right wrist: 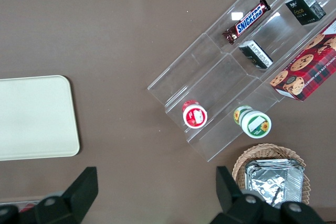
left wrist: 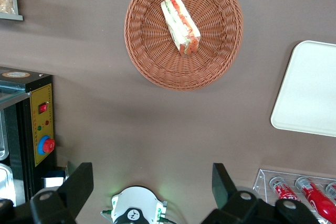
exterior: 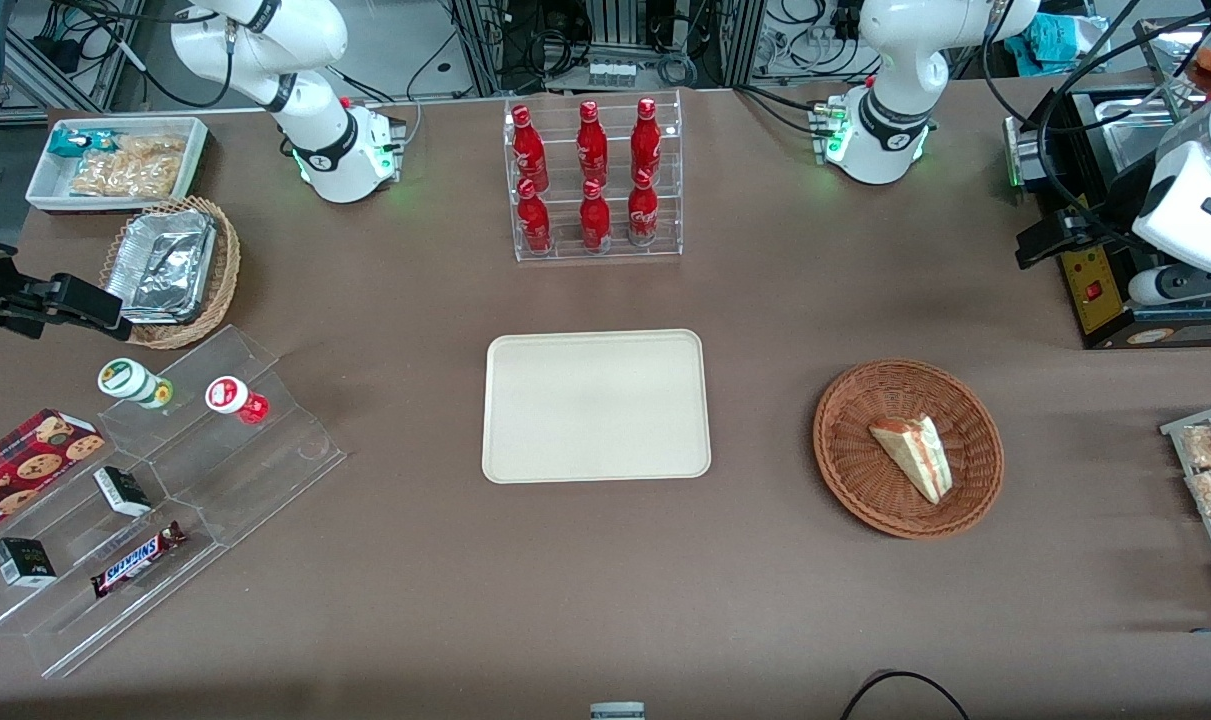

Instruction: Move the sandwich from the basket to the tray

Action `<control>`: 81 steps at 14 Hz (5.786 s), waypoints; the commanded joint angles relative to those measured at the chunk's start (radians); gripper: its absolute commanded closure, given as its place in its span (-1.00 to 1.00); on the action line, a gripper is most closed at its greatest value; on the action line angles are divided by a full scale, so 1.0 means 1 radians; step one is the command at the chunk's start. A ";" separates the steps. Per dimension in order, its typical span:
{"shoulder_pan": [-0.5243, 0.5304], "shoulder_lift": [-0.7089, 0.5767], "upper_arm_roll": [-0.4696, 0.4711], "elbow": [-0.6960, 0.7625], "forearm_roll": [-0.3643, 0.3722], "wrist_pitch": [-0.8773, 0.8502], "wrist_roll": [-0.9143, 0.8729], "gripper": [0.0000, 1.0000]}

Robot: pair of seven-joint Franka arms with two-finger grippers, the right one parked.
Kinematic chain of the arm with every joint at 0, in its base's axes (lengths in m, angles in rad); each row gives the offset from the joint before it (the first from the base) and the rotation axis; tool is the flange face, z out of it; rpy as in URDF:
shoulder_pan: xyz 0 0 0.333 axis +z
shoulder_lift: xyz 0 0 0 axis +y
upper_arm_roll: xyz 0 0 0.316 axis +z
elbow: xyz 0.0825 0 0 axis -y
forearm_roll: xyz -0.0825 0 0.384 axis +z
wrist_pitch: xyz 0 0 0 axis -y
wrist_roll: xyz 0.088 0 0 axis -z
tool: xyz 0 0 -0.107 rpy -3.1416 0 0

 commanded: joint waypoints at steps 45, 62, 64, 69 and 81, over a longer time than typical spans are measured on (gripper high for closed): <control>-0.557 0.650 0.003 0.156 0.077 0.466 -0.596 0.35; -0.745 0.930 -0.066 0.356 0.070 0.630 -0.631 -0.99; -0.744 0.892 -0.065 0.356 0.070 0.582 -0.630 -0.99; -0.705 0.751 -0.004 0.352 0.062 0.486 -0.617 -0.99; -0.245 0.208 -0.005 -0.115 0.034 0.267 -0.093 -0.99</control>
